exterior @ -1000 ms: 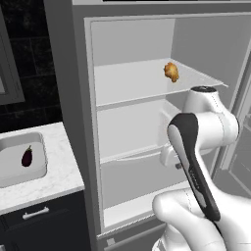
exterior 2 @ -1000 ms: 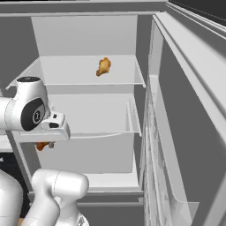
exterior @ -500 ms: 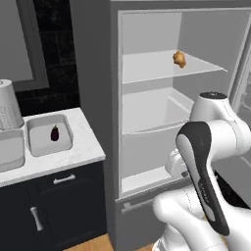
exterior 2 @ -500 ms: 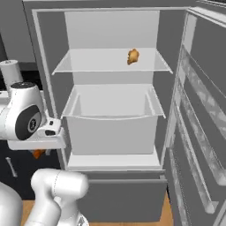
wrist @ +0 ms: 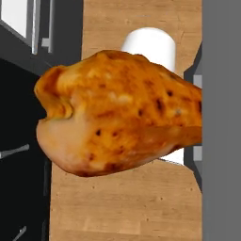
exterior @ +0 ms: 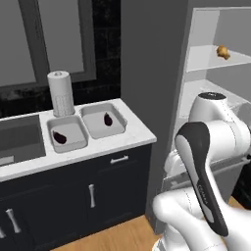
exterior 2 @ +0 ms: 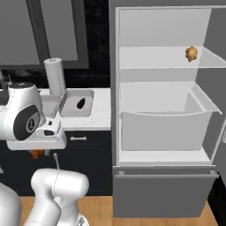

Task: Place one eggplant and one chicken drumstick in each tupperware on the nearby counter, to pack two identical lunches.

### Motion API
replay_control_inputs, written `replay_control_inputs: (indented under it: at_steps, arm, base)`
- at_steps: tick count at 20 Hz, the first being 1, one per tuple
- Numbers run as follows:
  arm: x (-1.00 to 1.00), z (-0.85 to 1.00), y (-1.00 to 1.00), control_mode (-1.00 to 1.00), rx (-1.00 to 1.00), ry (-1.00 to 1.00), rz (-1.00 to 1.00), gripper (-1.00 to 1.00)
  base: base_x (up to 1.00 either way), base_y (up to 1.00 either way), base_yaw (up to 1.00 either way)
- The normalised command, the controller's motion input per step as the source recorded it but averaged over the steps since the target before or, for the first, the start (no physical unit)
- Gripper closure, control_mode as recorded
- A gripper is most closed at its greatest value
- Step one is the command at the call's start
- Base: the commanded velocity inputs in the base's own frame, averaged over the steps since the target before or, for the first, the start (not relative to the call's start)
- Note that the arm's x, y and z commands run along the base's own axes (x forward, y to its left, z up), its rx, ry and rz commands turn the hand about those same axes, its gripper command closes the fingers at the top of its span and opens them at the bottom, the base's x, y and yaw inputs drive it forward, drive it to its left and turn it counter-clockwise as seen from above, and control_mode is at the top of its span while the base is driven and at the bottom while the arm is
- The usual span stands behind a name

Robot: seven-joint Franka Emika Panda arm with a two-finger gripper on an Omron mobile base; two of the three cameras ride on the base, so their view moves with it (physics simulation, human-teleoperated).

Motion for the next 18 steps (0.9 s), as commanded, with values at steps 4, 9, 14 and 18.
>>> replay_control_inputs:
  at_steps: [4,9,14,18]
  arm:
    - [0.00,0.00,0.00,1.00,0.00,0.00,0.00,1.00]
    - [0.00,0.00,0.00,1.00,0.00,0.00,0.00,1.00]
    - [0.00,0.00,0.00,1.00,0.00,0.00,0.00,1.00]
    - [0.12,0.00,-0.02,-1.00,0.00,0.05,0.00,1.00]
  base:
    - [0.60,0.73,0.00]
    - [0.90,0.08,0.04]
    - [0.88,0.01,0.01]
    - [0.45,-0.04,0.00]
